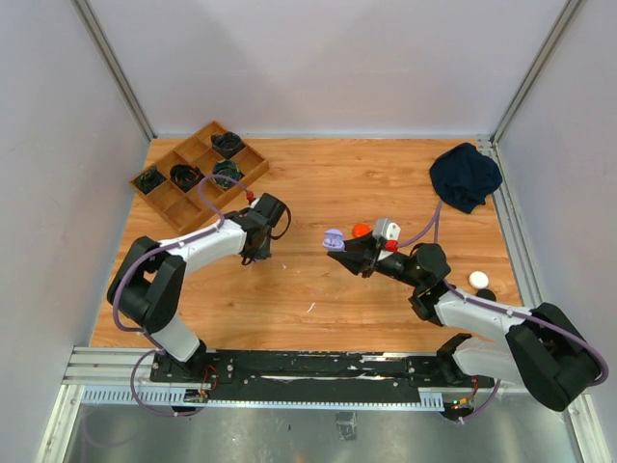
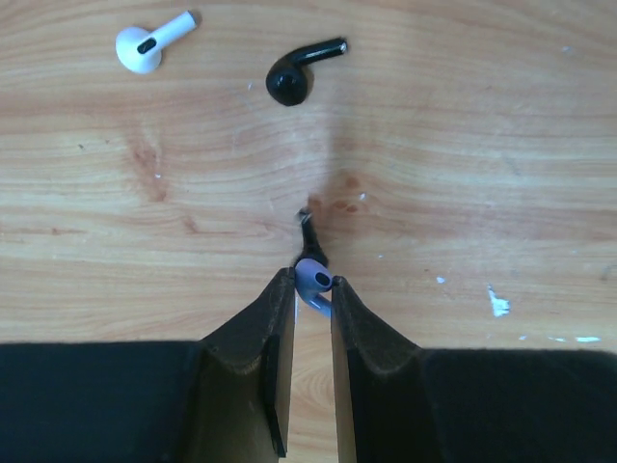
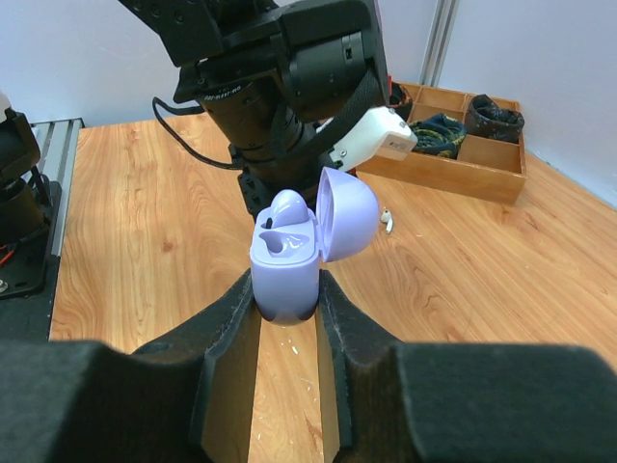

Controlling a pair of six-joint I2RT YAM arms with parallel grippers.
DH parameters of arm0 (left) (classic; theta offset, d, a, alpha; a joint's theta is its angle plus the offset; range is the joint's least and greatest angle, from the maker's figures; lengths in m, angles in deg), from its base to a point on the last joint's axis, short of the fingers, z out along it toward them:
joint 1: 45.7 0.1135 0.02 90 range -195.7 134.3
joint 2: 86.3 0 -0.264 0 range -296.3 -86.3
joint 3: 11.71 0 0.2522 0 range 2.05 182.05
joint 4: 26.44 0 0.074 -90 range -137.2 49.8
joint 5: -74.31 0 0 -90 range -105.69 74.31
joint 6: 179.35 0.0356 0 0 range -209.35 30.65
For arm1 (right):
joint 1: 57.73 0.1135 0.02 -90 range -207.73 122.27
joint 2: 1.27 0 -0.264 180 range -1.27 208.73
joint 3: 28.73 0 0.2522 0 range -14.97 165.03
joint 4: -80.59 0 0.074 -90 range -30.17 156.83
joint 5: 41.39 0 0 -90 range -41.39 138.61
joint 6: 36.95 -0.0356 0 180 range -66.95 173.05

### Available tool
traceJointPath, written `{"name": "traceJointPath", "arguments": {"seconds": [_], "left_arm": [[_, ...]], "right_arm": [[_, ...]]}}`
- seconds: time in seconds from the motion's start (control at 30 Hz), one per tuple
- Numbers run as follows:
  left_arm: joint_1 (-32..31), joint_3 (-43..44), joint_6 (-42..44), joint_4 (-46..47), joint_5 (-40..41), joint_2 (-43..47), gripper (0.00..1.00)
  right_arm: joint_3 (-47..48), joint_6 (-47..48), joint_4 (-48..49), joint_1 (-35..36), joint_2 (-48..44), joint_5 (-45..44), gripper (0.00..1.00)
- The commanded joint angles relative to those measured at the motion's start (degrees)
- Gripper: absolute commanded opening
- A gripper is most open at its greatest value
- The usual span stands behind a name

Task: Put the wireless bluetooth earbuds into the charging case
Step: Pick up the earbud from the center of the board.

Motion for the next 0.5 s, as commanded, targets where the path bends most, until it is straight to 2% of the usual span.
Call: {"name": "traceJointPath", "arguments": {"seconds": [0.0,0.1,0.47], "left_arm": [[3.47,0.16,0.17,5.71,-7.20,3.72,0.17],[4.27,0.73,1.25,5.50,-6.65,4.24,0.17],[1.72,-1.39,4.30,6.13,-17.22,6.51,0.18]], "right_arm": [[-0.14,0.78,0.71,-1.43,-1.70,-0.70,0.16],[-0.33,1.18,-0.66,-1.49,-2.85,-0.98,0.16],[-0.20,2.55,-4.40,-1.45,-5.16,-1.47,0.16]]}}
